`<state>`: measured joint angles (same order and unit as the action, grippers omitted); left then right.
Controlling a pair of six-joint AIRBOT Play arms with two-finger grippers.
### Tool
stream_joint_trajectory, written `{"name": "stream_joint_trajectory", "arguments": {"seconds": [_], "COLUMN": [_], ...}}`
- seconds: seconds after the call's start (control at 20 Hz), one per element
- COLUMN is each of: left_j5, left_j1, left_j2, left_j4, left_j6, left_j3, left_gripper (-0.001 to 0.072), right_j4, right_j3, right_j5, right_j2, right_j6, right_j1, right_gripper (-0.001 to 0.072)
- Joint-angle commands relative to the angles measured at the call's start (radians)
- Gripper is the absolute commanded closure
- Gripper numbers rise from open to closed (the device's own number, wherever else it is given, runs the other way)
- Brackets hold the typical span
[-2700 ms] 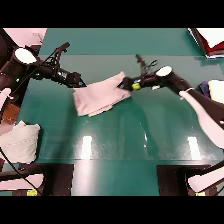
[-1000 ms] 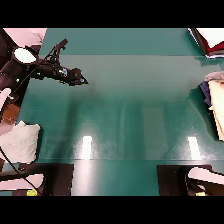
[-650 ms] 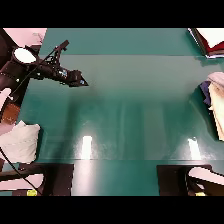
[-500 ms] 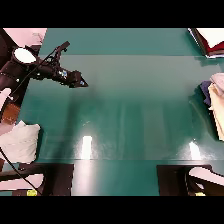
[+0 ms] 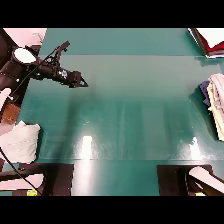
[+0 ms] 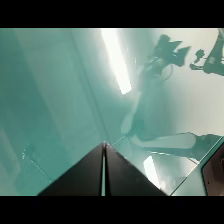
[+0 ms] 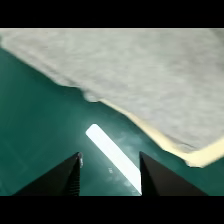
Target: Fold the shirts.
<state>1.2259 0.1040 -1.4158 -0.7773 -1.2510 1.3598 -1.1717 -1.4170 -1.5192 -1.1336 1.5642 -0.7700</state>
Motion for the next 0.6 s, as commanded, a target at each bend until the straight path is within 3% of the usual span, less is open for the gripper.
{"name": "stream_joint_trajectory", "arguments": {"seconds": [0.0,0.05,0.1,0.3,0.55], "left_j5": [-0.007,-0.007,-0.007,-0.007,-0.007], "left_j1": [0.000,0.000,0.000,0.000,0.000], "left_j2": [0.000,0.000,0.000,0.000,0.000], "left_j4": [0.000,0.000,0.000,0.000,0.000], "left_j6": [-0.001,-0.001,-0.001,-0.001,-0.001], "left_j3": [0.000,0.000,0.000,0.000,0.000], "left_gripper": [0.0684,0.0685,0.0684,0.0684,0.0685], "right_j4": [0.126,0.124,0.123,0.123,0.124], "right_j3": [0.008,0.008,0.008,0.008,0.008], "right_j5": [0.054,0.067,0.087,0.155,0.130], "right_j2": [0.057,0.069,0.080,0.081,0.032], "right_j6": [-0.015,-0.042,-0.060,-0.067,-0.066], "right_j1": [0.187,0.251,0.314,0.494,0.593], "right_gripper": [0.0531,0.0670,0.0698,0.0698,0.0698]}}
